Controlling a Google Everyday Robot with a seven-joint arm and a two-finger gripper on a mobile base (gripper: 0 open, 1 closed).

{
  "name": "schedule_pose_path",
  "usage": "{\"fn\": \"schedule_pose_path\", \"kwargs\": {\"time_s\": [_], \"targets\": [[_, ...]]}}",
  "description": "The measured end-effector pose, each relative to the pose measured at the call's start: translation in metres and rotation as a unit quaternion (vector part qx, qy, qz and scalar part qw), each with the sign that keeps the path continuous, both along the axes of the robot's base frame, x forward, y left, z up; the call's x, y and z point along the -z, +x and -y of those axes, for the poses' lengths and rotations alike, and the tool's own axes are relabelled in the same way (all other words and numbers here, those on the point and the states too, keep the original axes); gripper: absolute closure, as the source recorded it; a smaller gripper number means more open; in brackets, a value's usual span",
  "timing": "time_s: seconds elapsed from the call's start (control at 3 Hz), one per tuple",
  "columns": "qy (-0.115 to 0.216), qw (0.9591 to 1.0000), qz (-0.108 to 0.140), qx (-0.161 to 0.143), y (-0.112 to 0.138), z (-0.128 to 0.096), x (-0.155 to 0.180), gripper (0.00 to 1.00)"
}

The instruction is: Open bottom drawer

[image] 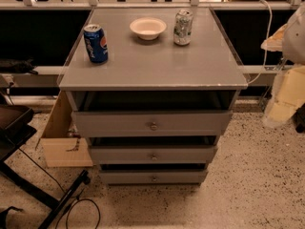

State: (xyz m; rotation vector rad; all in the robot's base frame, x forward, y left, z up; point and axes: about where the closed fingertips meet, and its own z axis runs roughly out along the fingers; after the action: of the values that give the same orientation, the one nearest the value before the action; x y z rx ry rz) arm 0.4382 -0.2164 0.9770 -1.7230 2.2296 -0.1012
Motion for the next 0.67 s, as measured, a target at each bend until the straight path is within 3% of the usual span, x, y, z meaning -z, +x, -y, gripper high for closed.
{"fn": "schedule_pose_path", "kwargs": {"time_s": [0.33,0.67], "targets": [[0.000,1.0000,0.000,0.000,0.000,0.000,0.000,0.00],[0.005,1.0000,-0.005,-0.002,-0.001,-0.003,0.029,0.00]]}}
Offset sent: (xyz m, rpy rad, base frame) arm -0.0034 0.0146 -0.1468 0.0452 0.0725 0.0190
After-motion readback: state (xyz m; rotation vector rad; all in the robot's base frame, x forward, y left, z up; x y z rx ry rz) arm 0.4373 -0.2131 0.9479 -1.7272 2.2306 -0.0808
